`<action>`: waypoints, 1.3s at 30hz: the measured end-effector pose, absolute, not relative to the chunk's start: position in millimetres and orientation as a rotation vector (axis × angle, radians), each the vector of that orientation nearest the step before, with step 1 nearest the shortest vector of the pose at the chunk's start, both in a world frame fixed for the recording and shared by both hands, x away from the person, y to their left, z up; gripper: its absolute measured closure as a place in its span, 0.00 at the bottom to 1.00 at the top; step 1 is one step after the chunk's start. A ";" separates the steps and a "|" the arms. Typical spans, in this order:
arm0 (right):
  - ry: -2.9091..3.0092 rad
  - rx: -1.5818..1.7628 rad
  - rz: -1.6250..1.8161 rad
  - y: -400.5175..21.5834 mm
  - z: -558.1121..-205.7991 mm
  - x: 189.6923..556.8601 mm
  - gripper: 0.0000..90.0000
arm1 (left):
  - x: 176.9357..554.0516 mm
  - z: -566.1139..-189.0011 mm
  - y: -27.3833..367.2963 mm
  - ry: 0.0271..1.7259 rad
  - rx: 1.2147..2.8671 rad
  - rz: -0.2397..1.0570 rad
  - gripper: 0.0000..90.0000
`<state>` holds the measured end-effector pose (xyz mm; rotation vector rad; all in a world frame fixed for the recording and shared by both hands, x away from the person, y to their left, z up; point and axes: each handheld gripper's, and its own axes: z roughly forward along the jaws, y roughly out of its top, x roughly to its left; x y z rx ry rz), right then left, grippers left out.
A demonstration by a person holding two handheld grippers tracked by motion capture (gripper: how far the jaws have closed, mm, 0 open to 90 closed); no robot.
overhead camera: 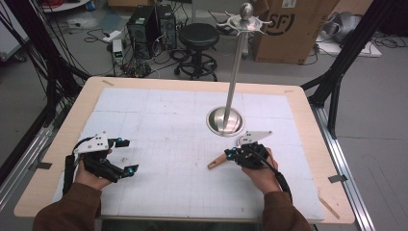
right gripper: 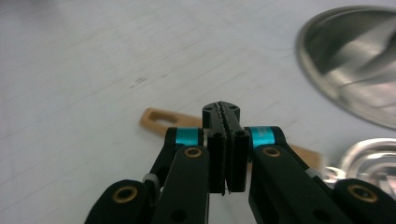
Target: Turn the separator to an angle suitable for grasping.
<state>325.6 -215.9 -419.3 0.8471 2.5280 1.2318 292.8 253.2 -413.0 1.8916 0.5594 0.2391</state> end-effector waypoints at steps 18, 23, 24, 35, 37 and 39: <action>2.444 0.983 1.177 -233.2 -429.9 360.7 0.99 | 292.8 -413.4 254.0 0.560 1.895 0.246 0.02; 2.453 0.986 1.139 -231.3 -434.6 364.2 0.99 | 293.2 -413.7 253.7 0.561 1.896 0.240 0.02; 2.453 0.986 1.139 -231.3 -434.6 364.2 0.99 | 293.1 -413.7 253.6 0.562 1.897 0.241 0.02; 2.460 1.032 1.125 -230.1 -439.2 367.3 0.99 | 291.2 -413.7 252.6 0.556 1.906 0.236 0.02; 2.465 1.024 1.117 -229.3 -438.7 366.3 1.00 | 291.1 -413.7 252.8 0.557 1.904 0.236 0.02; 2.469 1.029 1.108 -229.7 -437.5 364.7 1.00 | 290.9 -413.5 253.0 0.558 1.902 0.239 0.02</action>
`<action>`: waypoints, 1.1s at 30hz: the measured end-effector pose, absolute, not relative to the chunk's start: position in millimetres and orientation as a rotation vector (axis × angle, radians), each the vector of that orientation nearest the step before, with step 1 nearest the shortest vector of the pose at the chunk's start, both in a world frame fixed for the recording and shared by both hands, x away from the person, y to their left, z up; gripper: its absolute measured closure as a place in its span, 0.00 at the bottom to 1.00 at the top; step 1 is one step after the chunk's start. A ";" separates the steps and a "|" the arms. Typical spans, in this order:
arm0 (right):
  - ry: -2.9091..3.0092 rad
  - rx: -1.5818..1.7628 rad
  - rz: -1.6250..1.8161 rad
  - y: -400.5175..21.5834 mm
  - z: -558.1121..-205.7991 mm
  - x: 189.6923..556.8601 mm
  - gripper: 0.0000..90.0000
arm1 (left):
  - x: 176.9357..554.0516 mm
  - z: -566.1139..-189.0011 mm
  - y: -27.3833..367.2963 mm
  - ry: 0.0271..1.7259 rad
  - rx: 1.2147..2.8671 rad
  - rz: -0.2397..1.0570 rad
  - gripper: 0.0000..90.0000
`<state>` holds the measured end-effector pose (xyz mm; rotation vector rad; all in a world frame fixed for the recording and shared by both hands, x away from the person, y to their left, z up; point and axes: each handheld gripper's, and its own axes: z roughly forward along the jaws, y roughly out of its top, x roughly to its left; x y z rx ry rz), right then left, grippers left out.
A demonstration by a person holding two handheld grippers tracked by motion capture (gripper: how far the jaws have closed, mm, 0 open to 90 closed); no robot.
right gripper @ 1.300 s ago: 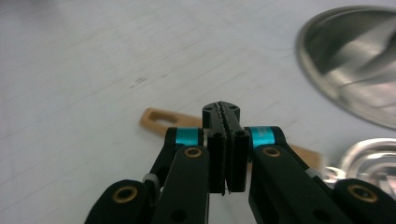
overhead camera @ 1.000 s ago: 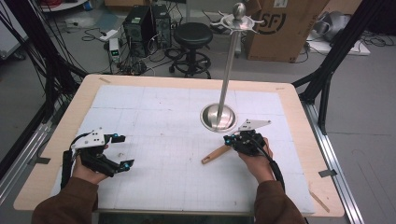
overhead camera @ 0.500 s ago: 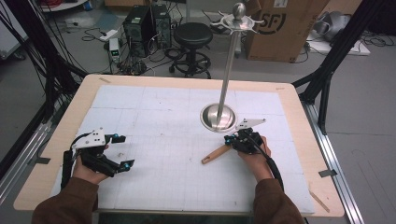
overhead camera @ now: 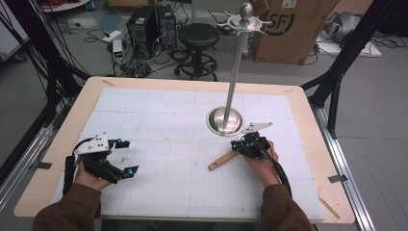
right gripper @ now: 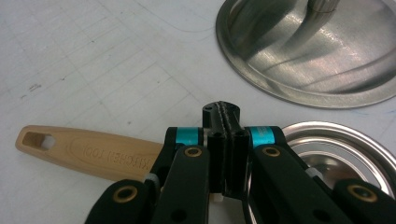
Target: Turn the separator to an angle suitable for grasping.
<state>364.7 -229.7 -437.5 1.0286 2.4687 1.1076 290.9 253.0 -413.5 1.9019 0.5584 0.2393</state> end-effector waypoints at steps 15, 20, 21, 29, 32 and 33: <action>2.481 1.045 1.064 -232.8 -435.4 356.4 1.00 | 290.2 -412.3 254.0 0.550 1.891 0.236 0.02; 2.473 1.065 1.065 -237.9 -435.8 351.1 1.00 | 290.1 -412.2 253.6 0.550 1.893 0.236 0.02; 2.471 1.065 1.067 -239.4 -435.9 349.8 1.00 | 290.1 -412.2 253.4 0.551 1.892 0.236 0.02; 2.464 1.091 1.048 -253.7 -435.6 334.3 1.00 | 289.2 -411.2 252.5 0.545 1.888 0.237 0.02; 2.464 1.111 1.035 -258.3 -436.1 328.4 1.00 | 289.1 -410.8 252.0 0.544 1.886 0.237 0.02; 2.461 1.109 1.033 -259.2 -436.1 327.1 1.00 | 289.2 -410.6 252.0 0.542 1.888 0.239 0.02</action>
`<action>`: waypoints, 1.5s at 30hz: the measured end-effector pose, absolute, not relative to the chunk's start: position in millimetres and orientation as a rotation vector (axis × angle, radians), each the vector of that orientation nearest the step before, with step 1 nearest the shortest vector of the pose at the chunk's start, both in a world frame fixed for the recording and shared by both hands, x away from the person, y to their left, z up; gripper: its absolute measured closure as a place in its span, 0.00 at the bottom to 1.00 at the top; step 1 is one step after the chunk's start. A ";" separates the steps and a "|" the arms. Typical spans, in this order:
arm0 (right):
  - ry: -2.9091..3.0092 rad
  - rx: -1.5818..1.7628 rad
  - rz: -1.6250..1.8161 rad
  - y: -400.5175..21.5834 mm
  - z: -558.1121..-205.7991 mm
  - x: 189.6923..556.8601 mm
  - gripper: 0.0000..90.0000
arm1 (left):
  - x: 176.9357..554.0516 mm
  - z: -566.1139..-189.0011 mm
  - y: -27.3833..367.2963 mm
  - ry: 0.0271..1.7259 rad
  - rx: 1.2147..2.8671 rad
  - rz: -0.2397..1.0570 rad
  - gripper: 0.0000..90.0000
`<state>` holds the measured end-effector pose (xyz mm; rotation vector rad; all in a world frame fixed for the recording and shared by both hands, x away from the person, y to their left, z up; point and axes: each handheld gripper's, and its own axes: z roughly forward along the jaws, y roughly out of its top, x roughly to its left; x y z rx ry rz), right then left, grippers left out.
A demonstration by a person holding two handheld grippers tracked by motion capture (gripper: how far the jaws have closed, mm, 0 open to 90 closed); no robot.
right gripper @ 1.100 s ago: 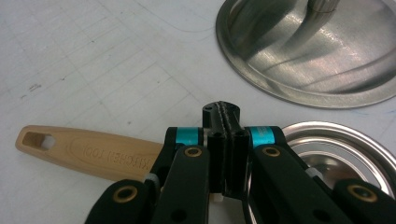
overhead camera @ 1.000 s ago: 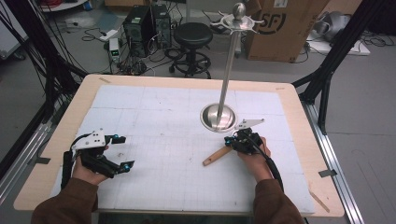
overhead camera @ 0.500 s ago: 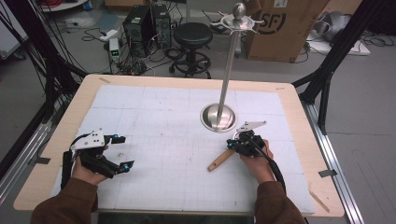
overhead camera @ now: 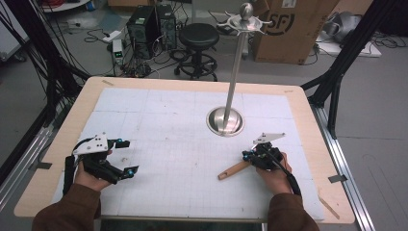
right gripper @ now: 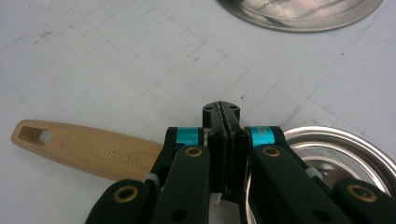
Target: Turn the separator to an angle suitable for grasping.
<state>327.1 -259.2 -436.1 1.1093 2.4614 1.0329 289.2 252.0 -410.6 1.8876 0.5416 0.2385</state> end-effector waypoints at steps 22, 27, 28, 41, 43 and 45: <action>2.509 0.945 1.167 -242.5 -421.0 286.7 1.00 | 290.3 -408.2 252.5 0.535 1.873 0.245 0.02; 2.557 0.891 1.143 -229.8 -422.9 277.3 1.00 | 289.8 -407.4 253.1 0.535 1.871 0.248 0.02; 2.565 0.876 1.146 -228.0 -423.1 275.1 1.00 | 289.8 -407.4 253.1 0.535 1.871 0.248 0.02; 2.651 0.812 1.100 -210.4 -435.3 267.8 1.00 | 289.7 -407.4 252.2 0.535 1.874 0.250 0.02; 2.654 0.810 1.102 -209.7 -435.3 268.4 1.00 | 289.8 -407.2 252.4 0.534 1.872 0.250 0.02; 2.643 0.817 1.098 -206.3 -435.3 273.0 1.00 | 290.2 -407.9 252.3 0.538 1.877 0.247 0.02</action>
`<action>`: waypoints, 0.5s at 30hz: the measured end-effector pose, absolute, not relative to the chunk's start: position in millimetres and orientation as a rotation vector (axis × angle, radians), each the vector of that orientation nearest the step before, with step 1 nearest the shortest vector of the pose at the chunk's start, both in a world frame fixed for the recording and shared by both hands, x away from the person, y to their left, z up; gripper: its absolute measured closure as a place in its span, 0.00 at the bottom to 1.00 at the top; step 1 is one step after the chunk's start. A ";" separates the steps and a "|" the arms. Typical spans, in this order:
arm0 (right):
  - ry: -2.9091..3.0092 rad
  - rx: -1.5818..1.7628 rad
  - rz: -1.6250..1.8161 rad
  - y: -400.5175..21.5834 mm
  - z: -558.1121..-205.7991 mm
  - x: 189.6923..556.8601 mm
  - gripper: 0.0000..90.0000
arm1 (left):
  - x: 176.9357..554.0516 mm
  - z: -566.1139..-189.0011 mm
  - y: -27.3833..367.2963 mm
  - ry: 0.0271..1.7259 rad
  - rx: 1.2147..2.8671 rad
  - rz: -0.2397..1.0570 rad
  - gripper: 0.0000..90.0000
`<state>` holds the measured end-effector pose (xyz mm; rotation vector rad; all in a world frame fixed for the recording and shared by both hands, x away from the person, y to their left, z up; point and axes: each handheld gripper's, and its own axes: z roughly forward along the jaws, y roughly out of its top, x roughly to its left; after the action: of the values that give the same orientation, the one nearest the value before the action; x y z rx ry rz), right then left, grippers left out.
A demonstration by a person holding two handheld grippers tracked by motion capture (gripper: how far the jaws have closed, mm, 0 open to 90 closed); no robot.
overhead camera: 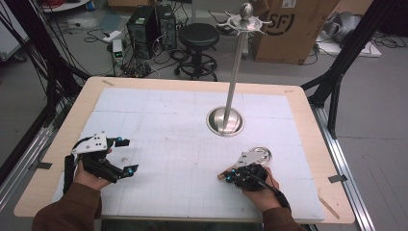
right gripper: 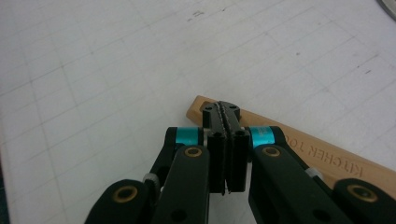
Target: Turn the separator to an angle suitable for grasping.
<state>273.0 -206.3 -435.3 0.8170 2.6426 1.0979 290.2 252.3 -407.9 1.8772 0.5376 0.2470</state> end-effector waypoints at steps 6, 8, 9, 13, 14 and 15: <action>2.622 0.828 1.075 -198.1 -435.0 282.8 1.00 | 290.6 -408.3 252.3 0.540 1.879 0.246 0.02; 2.613 0.843 1.078 -197.6 -435.7 285.8 1.00 | 290.6 -408.2 252.4 0.537 1.878 0.247 0.02; 2.608 0.854 1.081 -198.0 -436.3 287.8 1.00 | 290.6 -408.2 252.4 0.537 1.878 0.247 0.02; 2.597 0.880 1.087 -199.1 -436.5 290.5 1.00 | 290.8 -408.4 252.3 0.540 1.879 0.246 0.02; 2.595 0.885 1.088 -199.6 -436.5 291.2 1.00 | 291.0 -408.4 252.4 0.539 1.879 0.246 0.02; 2.589 0.888 1.093 -200.2 -436.5 292.2 1.00 | 291.1 -408.5 252.3 0.539 1.878 0.246 0.02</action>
<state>292.2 -200.2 -436.5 0.8876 2.5892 1.0928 291.1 252.3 -408.5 1.8783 0.5390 0.2455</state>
